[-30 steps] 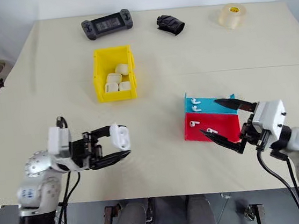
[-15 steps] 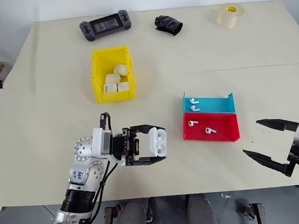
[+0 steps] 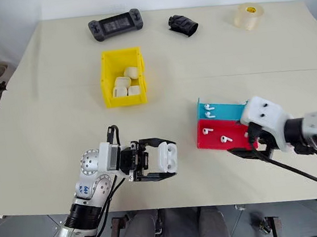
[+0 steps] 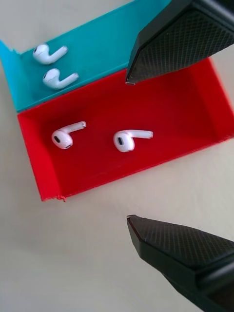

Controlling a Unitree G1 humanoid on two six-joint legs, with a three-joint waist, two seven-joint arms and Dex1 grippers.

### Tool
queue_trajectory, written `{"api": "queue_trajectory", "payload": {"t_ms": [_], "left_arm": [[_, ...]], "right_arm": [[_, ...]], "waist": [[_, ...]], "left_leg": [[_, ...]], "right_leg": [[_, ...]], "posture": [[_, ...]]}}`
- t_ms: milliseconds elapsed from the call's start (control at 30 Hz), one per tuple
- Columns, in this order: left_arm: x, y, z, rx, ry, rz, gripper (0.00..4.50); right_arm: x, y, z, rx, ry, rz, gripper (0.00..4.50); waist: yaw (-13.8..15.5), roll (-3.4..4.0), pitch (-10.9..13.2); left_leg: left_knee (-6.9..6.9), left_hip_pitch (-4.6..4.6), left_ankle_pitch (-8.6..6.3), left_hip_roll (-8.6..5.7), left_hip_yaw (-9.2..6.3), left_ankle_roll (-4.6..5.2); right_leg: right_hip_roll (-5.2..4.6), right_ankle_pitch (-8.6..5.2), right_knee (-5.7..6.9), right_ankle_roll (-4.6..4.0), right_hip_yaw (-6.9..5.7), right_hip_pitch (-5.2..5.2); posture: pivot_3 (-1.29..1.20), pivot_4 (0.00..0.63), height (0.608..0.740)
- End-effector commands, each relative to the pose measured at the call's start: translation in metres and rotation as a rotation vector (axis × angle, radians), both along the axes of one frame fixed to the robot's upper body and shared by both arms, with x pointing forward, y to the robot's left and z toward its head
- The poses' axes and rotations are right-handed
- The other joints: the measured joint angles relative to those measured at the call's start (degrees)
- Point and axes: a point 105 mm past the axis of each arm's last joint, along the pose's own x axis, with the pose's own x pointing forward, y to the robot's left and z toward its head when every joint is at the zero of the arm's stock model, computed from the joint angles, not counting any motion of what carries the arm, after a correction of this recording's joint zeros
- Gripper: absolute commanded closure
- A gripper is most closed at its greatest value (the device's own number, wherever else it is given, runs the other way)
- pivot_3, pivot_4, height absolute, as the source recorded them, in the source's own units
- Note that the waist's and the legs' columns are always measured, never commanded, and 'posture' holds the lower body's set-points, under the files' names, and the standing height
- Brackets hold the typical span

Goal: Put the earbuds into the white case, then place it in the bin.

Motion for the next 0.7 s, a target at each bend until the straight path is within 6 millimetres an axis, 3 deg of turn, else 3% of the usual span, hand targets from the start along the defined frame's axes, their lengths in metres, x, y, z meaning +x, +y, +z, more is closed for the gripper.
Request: {"api": "queue_trajectory", "payload": {"t_ms": [33,433,700], "left_arm": [[-0.006,-0.002,0.009,-0.033,-0.038,-0.012,1.7],[-0.007,-0.009,0.014,-0.038,-0.04,-0.02,1.7],[-0.007,-0.008,0.016,-0.039,-0.037,-0.016,1.7]], "right_arm": [[0.001,-0.002,-0.009,-0.089,0.038,0.018,0.0],[0.025,0.024,-0.022,-0.114,0.008,0.077,0.0],[0.027,0.025,-0.025,-0.172,0.02,0.108,0.0]], "waist": [[-0.1,0.0,0.0],[-0.4,0.01,0.0],[-0.3,0.01,0.0]], "left_leg": [[-0.03,-0.02,0.0,-0.02,0.01,0.01],[-0.02,0.0,0.0,0.04,0.1,0.01],[-0.01,-0.01,-0.01,0.0,0.09,0.01]], "right_leg": [[-0.01,0.0,-0.01,0.0,0.01,-0.03],[0.04,0.0,0.08,0.01,0.02,-0.1],[0.02,0.01,0.09,0.01,0.03,-0.12]], "posture": [[0.0,0.15,0.74],[0.0,0.15,0.74],[0.0,0.15,0.74]]}}
